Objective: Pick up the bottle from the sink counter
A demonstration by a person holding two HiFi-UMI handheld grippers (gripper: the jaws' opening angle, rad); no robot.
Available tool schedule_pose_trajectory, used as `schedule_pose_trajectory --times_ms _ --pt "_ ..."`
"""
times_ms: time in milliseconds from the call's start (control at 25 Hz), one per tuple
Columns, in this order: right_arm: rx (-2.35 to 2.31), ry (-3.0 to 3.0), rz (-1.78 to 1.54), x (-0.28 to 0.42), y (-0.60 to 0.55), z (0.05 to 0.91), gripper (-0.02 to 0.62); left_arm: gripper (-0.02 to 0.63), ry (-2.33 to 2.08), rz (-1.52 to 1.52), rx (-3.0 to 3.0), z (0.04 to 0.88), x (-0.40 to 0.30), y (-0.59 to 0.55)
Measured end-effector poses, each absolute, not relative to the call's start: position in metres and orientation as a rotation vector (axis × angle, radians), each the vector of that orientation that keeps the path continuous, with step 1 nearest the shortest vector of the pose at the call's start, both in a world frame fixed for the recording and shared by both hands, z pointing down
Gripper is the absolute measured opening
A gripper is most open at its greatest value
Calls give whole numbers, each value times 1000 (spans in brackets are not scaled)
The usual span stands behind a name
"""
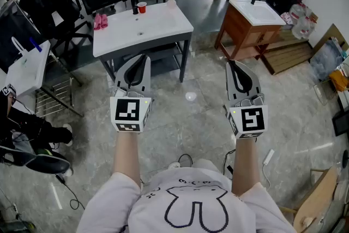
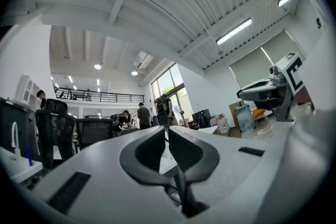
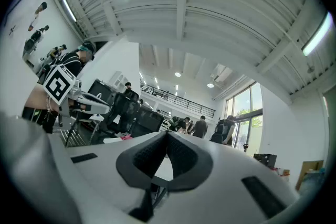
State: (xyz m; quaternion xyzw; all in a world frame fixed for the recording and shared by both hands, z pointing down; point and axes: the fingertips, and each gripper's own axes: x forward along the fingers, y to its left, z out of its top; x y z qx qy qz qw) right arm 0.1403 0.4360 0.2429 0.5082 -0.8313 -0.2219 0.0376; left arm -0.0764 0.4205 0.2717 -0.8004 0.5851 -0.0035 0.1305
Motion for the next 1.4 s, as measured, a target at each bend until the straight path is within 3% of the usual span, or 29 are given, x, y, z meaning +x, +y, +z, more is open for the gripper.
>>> schedule_pose_trajectory --times_ms 680,1400 --pt "1644 -2569 -639 132 366 253 25 16 1674 -35 -2350 287 -97 347" --pt "1628 -2672 -544 126 148 259 25 17 1656 -105 -2369 282 -89 135"
